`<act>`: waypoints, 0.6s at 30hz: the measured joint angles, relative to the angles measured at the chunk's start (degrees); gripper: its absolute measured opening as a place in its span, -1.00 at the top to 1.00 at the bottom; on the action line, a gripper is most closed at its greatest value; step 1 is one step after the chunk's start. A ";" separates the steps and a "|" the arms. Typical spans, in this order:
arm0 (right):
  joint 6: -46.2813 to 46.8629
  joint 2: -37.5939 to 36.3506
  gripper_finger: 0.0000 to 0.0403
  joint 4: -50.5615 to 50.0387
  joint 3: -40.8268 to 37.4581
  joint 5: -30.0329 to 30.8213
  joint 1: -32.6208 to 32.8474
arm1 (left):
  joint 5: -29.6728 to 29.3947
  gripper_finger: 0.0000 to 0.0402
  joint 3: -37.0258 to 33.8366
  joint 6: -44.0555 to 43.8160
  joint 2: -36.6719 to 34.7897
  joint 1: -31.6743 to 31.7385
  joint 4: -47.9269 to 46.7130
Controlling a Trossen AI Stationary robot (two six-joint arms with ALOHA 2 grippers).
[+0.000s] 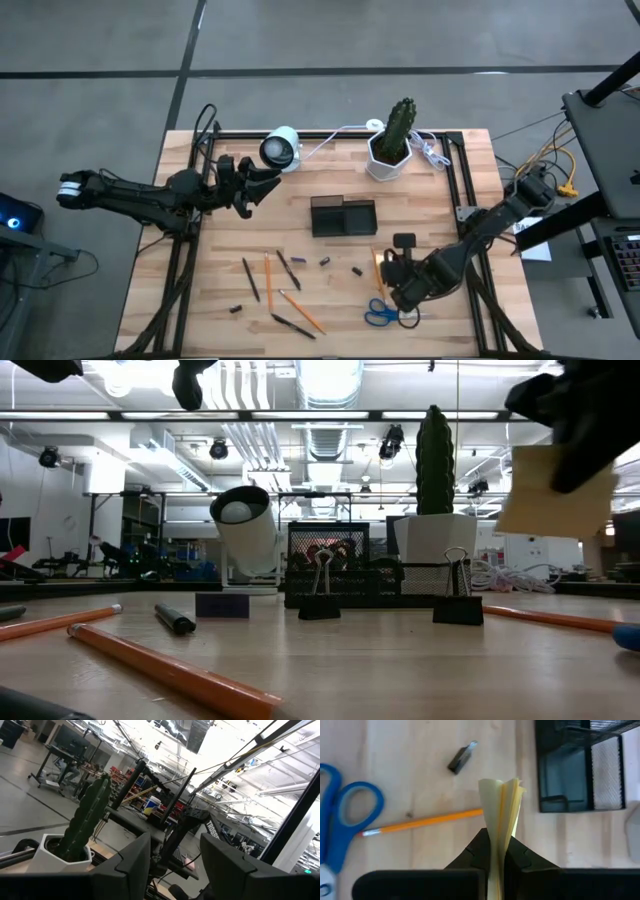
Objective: Pick and place office supplies into organizer
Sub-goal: Put the yellow sticky notes into the black desk organizer
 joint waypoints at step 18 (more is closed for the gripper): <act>-14.20 0.13 0.96 4.26 -0.07 3.00 -9.82 | 0.00 0.22 0.00 -0.02 0.00 -0.02 0.01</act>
